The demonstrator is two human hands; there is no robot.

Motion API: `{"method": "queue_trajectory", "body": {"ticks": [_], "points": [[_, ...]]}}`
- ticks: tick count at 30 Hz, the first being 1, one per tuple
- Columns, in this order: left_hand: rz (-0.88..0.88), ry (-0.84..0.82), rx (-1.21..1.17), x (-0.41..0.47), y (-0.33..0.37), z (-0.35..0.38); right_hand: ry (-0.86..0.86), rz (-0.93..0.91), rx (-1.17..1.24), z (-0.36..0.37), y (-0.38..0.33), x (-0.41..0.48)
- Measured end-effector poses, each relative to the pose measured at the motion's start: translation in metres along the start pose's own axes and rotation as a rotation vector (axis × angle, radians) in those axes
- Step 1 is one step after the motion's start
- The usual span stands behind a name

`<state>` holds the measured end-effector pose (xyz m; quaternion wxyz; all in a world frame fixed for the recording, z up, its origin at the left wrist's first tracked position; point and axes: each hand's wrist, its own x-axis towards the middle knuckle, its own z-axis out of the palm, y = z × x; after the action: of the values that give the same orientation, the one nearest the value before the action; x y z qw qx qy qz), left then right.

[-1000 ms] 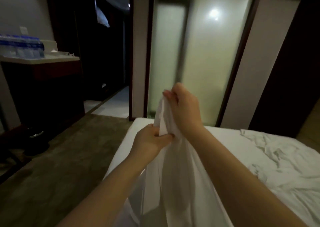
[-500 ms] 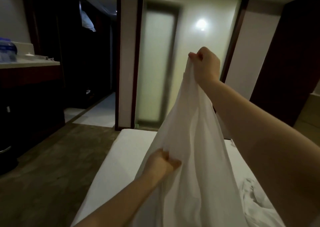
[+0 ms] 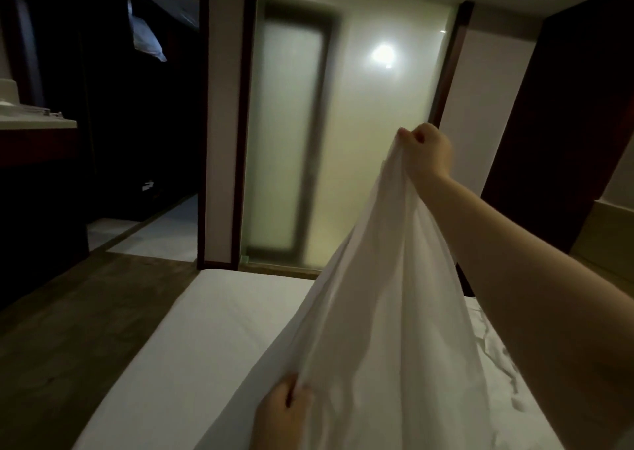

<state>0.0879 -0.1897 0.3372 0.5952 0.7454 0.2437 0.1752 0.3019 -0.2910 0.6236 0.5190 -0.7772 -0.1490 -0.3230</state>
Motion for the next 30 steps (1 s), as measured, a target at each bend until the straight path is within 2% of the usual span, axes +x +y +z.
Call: {"method": "queue_trajectory", "body": {"ticks": [4,12,15,18,21,25,30], "points": [[0.118,0.004,0.058,0.031,0.011,-0.039,0.013,0.080,0.063,-0.019,0.027,0.011],[0.248,0.003,-0.035,0.072,0.072,-0.133,0.130,0.237,0.054,-0.051,0.040,-0.011],[0.304,-0.141,-0.061,0.078,0.102,-0.167,0.209,0.315,0.080,-0.067,0.030,-0.027],[0.255,-0.414,-0.059,0.068,0.118,-0.193,0.278,0.370,0.040,-0.084,0.019,-0.052],[0.255,-0.512,-0.035,0.048,0.113,-0.214,0.347,0.347,-0.006,-0.099,0.003,-0.084],[0.338,-0.371,-0.108,0.032,0.118,-0.244,0.388,0.259,0.010,-0.112,-0.039,-0.128],[0.393,-0.216,-0.122,0.042,0.184,-0.278,0.485,0.134,0.149,-0.130,-0.111,-0.137]]}}
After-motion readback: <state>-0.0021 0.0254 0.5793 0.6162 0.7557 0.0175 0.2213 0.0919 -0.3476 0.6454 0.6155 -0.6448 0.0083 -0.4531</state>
